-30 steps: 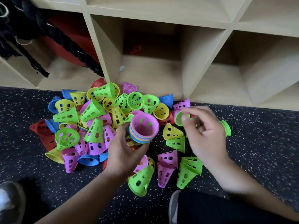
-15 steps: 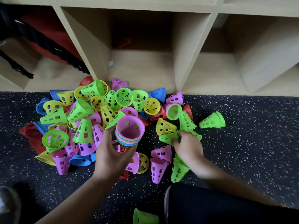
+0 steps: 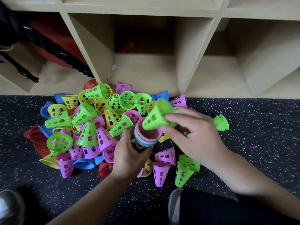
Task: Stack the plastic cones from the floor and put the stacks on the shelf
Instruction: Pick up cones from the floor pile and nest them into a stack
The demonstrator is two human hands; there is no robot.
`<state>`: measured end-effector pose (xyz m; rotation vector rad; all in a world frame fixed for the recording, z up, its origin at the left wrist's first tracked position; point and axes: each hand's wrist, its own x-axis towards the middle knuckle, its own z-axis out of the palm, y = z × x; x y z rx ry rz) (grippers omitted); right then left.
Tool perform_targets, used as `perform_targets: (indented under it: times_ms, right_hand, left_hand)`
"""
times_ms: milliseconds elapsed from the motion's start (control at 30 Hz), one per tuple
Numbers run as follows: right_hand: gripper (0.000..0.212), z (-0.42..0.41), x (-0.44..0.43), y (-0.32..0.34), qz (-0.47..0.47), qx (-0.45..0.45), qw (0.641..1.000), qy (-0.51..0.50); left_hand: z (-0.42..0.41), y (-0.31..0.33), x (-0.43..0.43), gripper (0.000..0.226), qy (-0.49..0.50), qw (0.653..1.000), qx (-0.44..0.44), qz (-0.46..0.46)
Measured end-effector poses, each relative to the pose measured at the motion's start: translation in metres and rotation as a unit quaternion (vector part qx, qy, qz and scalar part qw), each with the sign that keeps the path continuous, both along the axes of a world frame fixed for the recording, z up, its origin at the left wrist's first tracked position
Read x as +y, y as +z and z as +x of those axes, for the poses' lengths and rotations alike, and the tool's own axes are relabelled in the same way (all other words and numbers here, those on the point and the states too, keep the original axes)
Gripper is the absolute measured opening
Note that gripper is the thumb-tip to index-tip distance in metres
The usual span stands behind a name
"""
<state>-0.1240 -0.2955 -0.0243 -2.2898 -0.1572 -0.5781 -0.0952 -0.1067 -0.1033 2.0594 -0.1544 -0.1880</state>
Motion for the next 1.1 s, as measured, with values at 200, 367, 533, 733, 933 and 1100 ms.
perform_targets:
  times_ms: [200,367,533,733,933,1100]
  right_hand:
    - [0.009,-0.004,-0.015,-0.028,0.135,0.04,0.981,-0.135]
    - [0.048,0.004,-0.018,-0.102,-0.061,0.294,0.94,-0.161]
    - [0.044,0.008,-0.014,-0.137,-0.12,0.365,0.91,-0.153]
    - [0.01,0.001,-0.037,-0.113,-0.038,0.242,0.94,-0.237]
    - [0.013,0.005,-0.038,-0.018,0.229,0.165,0.936,-0.212]
    - [0.008,0.009,-0.009,0.004,0.206,0.232,0.945,-0.098]
  left_hand:
    - [0.001,0.008,-0.002,0.064,0.005,0.999,-0.03,-0.009]
    - [0.001,0.003,0.01,0.063,0.016,1.0,-0.008,-0.002]
    - [0.002,0.0,0.016,0.063,0.017,1.0,-0.005,0.005]
    - [0.009,-0.007,0.016,0.062,0.017,1.0,0.002,0.016]
    - [0.008,-0.011,0.001,0.063,0.012,1.0,0.001,0.017]
    - [0.005,-0.006,-0.017,0.06,-0.025,1.0,0.0,-0.001]
